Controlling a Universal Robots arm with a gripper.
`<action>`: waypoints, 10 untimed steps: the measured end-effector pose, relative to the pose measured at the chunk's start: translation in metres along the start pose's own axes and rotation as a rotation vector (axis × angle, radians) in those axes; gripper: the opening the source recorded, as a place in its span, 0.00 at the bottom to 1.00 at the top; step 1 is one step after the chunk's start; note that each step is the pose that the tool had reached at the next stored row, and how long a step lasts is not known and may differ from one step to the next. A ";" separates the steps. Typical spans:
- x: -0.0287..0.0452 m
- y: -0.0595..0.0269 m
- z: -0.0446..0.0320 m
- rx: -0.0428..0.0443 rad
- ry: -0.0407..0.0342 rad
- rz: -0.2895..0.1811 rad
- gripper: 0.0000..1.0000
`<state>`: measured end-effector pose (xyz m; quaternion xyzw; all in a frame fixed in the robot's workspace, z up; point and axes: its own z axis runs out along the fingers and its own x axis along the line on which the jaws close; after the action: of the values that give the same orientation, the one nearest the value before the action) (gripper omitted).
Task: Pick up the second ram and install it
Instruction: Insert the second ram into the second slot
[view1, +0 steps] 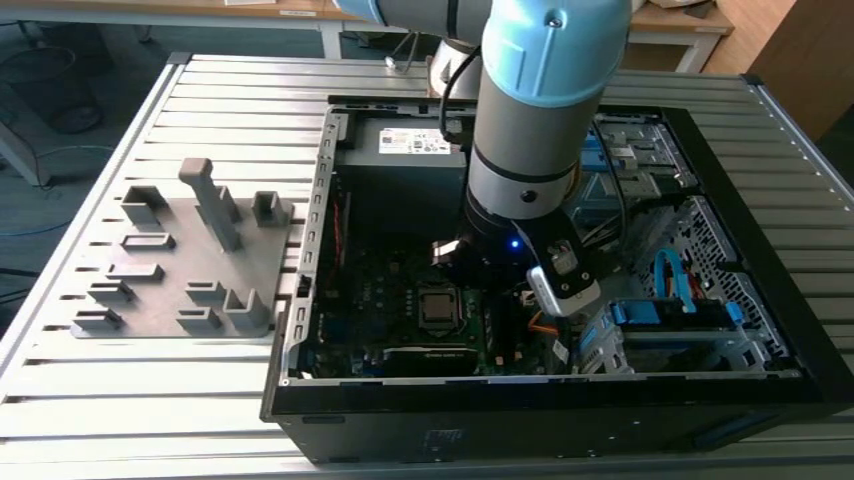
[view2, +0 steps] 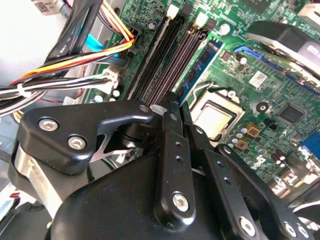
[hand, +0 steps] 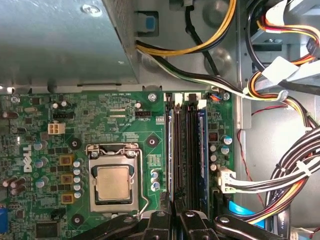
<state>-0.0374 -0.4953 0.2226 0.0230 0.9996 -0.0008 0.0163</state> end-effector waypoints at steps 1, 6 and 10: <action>-0.0013 0.0005 0.0006 0.0009 0.0000 0.000 0.14; -0.0041 0.0016 0.0026 0.0046 0.0000 0.000 0.14; -0.0044 0.0015 0.0032 0.0084 -0.0001 0.000 0.14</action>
<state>-0.0328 -0.4940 0.2195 0.0231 0.9996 -0.0050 0.0162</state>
